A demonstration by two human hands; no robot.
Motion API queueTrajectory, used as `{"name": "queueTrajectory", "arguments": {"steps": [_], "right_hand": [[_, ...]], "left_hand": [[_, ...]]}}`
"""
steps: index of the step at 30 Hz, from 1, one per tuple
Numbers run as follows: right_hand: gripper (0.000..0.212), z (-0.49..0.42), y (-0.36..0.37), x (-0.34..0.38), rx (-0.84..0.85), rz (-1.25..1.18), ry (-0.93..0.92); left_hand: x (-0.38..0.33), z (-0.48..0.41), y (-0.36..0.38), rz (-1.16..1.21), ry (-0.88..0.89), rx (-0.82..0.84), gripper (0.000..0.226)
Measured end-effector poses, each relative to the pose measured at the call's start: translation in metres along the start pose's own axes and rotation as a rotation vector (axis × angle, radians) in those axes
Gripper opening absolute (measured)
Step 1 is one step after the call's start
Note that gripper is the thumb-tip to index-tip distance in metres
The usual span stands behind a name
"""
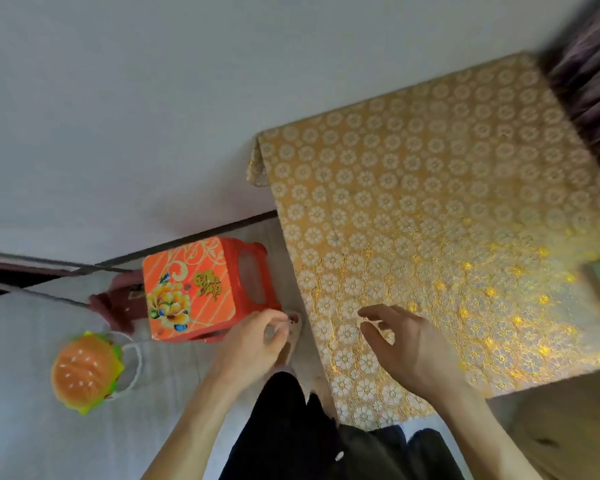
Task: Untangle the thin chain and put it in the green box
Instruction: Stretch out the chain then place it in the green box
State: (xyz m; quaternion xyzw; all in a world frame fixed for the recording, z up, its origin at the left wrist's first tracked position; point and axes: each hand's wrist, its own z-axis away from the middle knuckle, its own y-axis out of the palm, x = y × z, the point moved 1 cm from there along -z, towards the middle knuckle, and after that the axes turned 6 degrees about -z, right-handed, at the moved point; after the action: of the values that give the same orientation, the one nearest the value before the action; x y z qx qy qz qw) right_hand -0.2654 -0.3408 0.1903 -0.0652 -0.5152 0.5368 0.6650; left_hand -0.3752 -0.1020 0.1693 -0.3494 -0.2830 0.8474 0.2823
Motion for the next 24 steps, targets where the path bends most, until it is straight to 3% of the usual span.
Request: {"name": "queueTrajectory", "arguments": {"steps": [11, 18, 24], "right_hand": [[0.027, -0.049, 0.043, 0.007, -0.207, -0.206, 0.421], [0.028, -0.094, 0.075, 0.014, -0.29, -0.259, 0.512], [0.027, -0.142, 0.099, 0.007, -0.329, -0.313, 0.539]], "left_hand": [[-0.018, -0.153, -0.036, -0.432, 0.351, 0.34, 0.028], [-0.042, -0.247, -0.056, -0.538, 0.475, 0.323, 0.032], [-0.027, -0.316, -0.045, -0.591, 0.548, 0.152, 0.032]]}}
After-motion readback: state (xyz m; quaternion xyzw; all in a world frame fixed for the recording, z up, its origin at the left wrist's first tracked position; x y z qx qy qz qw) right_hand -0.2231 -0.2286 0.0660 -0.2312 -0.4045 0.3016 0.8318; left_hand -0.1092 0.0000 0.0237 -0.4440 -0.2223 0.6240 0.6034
